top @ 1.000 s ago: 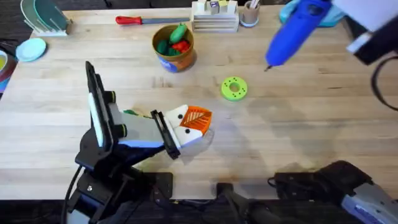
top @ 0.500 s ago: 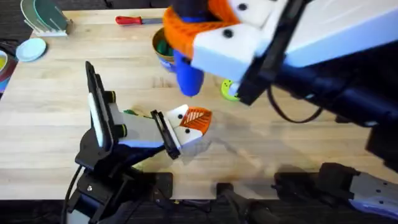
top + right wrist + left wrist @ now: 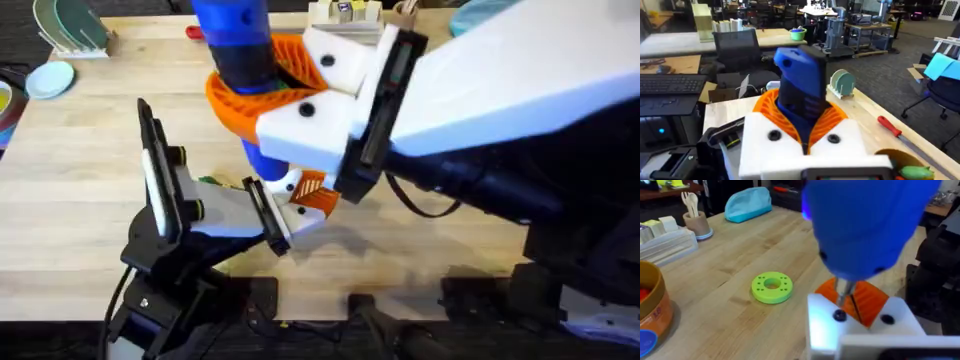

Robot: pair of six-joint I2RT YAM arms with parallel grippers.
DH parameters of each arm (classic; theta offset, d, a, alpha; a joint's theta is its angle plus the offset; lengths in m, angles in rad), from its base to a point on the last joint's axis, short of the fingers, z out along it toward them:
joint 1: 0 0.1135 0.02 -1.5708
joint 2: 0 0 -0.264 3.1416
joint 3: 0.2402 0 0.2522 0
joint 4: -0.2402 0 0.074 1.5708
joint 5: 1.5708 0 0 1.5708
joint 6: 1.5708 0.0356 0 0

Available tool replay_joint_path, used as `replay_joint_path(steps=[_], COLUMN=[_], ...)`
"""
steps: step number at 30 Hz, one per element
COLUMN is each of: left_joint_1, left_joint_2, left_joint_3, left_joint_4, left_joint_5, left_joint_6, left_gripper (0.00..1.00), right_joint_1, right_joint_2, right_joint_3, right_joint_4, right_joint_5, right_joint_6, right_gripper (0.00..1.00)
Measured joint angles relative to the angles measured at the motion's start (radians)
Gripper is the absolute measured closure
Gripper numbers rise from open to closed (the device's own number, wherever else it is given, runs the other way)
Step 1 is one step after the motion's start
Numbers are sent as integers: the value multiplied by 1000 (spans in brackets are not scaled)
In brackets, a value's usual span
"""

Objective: Pick up the gripper from the table and insert it into the empty holder that is missing its gripper. Then pick up a screw, insert it into the mounting hole, and use the screwdriver to tighten it. Finally, clean up the table by picking up the vegetable and placing it into the bucket.

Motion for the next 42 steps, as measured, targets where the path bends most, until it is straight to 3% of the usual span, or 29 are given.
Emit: replay_joint_path(steps=[6,42], left_joint_1=[0,0], left_joint_2=[0,0], left_joint_3=[0,0], left_joint_4=[0,0], left_joint_5=[0,0], left_joint_6=[0,0], left_gripper=[992,992], right_joint_1=[2,2], right_joint_2=[-34,-40], right_joint_3=[-68,-70], right_joint_4=[44,-23], right_joint_5=[0,0], right_joint_6=[-7,-36], right_gripper=[985,985])
